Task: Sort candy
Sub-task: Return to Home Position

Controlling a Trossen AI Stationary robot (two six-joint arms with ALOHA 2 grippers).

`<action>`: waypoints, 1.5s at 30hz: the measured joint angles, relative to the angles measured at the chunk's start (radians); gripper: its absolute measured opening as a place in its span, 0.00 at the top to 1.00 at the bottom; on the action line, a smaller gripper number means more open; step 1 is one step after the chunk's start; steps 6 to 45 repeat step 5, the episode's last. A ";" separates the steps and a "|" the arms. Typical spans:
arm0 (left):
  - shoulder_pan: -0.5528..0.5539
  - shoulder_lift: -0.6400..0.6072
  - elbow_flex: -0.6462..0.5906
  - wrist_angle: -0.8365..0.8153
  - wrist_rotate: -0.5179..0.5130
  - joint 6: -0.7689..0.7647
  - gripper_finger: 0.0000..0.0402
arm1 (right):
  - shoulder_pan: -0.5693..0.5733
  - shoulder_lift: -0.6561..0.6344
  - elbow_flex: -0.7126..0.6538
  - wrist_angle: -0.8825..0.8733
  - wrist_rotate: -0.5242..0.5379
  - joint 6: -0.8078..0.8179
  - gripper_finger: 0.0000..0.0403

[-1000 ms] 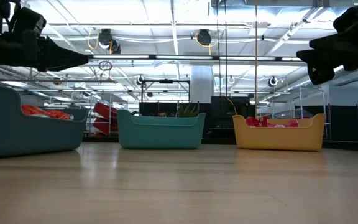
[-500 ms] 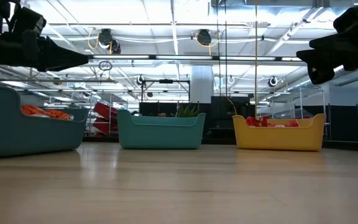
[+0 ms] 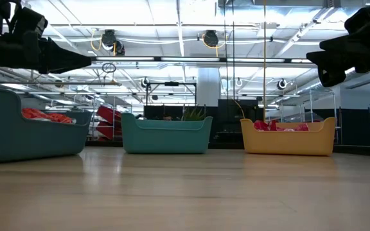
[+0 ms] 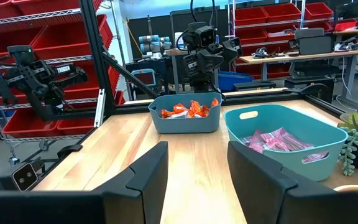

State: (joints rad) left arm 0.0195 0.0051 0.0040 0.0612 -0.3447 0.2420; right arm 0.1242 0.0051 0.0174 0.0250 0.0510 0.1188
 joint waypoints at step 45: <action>0.000 0.000 0.000 0.000 0.000 0.000 0.47 | 0.000 0.000 0.000 0.000 0.000 0.000 0.61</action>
